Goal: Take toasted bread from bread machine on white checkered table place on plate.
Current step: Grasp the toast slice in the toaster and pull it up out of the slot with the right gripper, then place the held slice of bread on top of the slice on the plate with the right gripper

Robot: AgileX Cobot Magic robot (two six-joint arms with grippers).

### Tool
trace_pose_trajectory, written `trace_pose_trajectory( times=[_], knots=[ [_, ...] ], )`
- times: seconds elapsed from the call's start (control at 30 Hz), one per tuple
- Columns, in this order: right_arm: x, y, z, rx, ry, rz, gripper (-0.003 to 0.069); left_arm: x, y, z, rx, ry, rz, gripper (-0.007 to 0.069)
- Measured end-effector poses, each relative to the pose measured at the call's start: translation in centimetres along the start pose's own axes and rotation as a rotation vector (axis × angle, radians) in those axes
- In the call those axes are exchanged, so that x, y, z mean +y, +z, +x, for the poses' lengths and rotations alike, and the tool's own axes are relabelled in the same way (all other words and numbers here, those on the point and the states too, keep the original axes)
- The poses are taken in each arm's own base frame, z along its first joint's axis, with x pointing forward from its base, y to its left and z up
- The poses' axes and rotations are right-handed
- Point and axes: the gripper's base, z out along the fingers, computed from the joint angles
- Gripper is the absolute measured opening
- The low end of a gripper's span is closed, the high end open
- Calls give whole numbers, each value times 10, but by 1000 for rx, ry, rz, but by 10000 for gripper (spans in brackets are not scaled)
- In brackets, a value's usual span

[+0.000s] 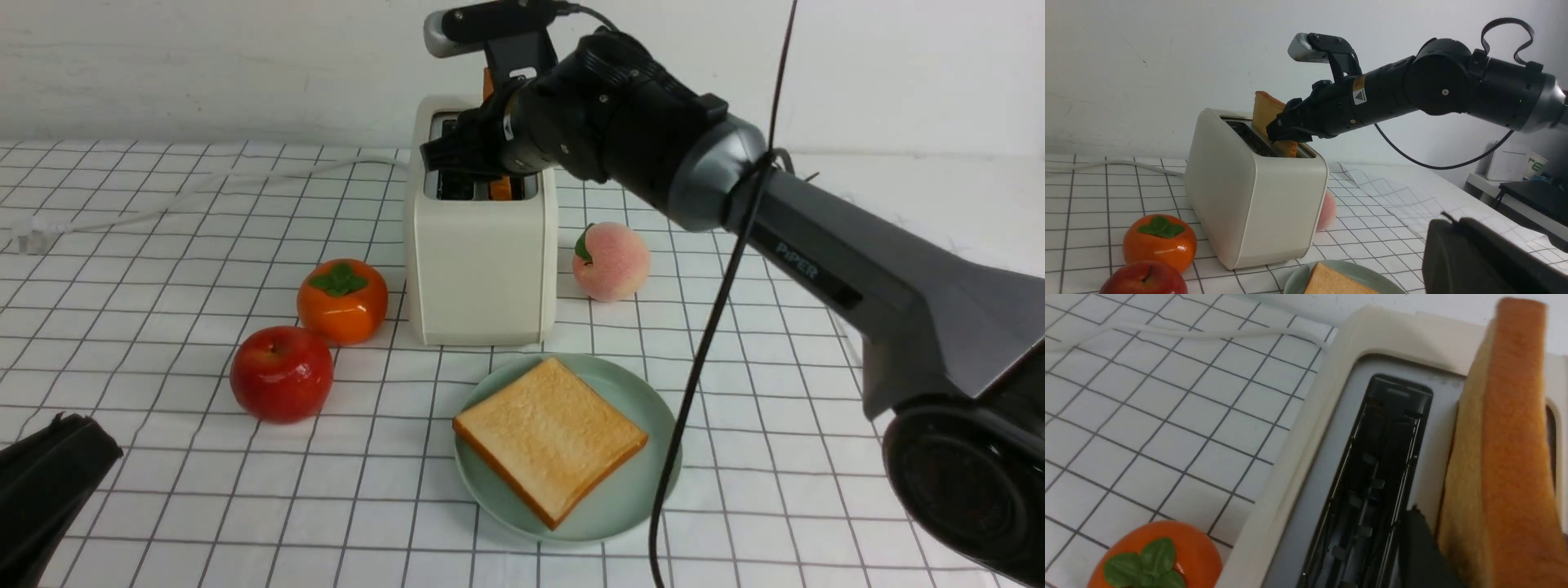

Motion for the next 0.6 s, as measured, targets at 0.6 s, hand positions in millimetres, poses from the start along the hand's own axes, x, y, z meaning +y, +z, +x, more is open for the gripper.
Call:
trace_pose_trajectory(
  times=[0.6],
  knots=[
    [-5,-113,-80,-229,34,-37,112,0,0,0,0,0,4,-13]
  ],
)
